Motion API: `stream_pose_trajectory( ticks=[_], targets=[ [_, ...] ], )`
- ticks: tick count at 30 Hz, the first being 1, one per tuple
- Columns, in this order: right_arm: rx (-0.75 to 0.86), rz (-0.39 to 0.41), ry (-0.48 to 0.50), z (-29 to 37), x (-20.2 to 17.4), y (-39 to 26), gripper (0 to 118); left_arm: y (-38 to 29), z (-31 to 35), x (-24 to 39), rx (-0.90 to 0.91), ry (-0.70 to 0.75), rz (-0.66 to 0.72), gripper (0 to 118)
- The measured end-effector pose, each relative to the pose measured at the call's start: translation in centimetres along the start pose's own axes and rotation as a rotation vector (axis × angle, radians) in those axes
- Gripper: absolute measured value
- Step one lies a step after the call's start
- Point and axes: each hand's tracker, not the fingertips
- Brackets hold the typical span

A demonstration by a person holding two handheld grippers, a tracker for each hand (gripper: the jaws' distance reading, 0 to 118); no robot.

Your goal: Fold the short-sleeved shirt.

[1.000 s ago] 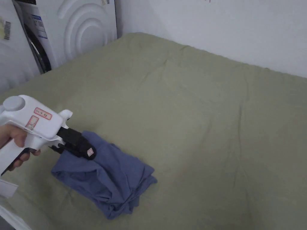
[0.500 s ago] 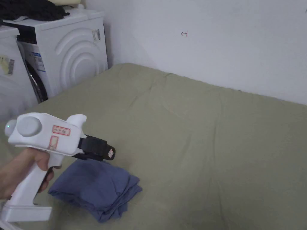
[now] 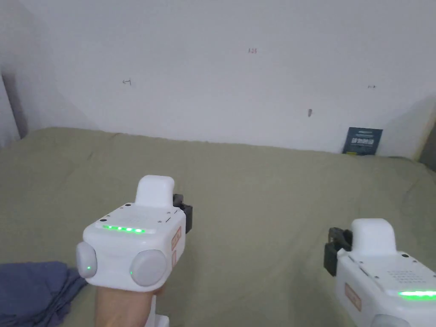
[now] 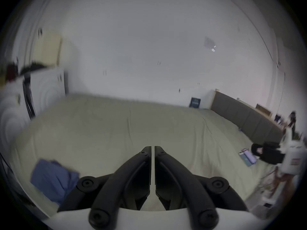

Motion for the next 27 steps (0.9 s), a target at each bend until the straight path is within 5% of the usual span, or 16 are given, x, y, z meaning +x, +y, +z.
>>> stream_pose_trajectory(
  ticks=[24, 26, 27],
  targets=[
    [0.12, -0.029, -0.031, 1.4, 0.2, 3.5, 1, 2.6, 1.8, 0.6, 0.046, 0.037, -0.052, 4],
    [0.122, -0.029, -0.029, 1.3, 0.4, 3.5, 8, 2.6, 1.9, 0.5, 0.052, 0.037, -0.051, 7],
    [0.116, -0.033, -0.028, 1.3, 0.5, 3.5, 19, 2.6, 2.0, 0.5, 0.057, 0.043, -0.054, 18]
  ],
)
